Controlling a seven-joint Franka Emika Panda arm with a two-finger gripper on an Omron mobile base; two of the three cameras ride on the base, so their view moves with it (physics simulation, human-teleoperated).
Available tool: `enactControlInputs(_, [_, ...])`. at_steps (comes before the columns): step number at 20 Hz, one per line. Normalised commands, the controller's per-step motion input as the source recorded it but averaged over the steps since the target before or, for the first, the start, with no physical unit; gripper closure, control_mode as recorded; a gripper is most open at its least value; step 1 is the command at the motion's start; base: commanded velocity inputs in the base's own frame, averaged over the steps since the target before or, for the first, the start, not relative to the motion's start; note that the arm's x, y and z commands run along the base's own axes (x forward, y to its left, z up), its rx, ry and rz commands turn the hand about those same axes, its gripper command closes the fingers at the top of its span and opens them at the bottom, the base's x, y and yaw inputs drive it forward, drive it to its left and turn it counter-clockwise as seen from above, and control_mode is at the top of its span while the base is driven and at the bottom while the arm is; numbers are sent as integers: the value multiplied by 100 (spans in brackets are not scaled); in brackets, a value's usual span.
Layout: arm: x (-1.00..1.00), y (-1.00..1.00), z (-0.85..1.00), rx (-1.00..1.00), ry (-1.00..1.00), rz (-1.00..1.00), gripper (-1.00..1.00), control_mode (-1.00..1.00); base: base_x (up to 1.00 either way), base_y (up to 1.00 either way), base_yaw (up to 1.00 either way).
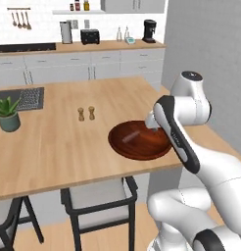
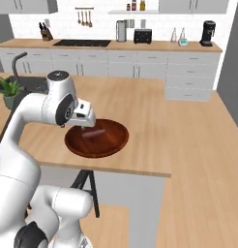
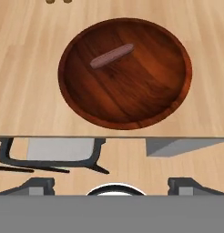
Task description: Place one bun and one sausage from the bowl on each plate.
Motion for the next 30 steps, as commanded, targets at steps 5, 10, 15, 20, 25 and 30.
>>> enactControlInputs(5, [0,0,0,0,0,0,-100,100,50,0,-3])
enactControlInputs(10, [12,0,-3,1,0,0,-100,-100,44,-1,0])
enactControlInputs(15, [96,2,-26,6,0,-7,-100,-100,0,0,0])
enactControlInputs(20, [58,30,-75,13,0,-33,-100,-100,0,0,0])
enactControlInputs(25, [38,36,-76,14,0,-49,-100,-100,0,0,0])
enactControlInputs(30, [65,-5,-39,31,2,-43,-100,-100,0,0,0])
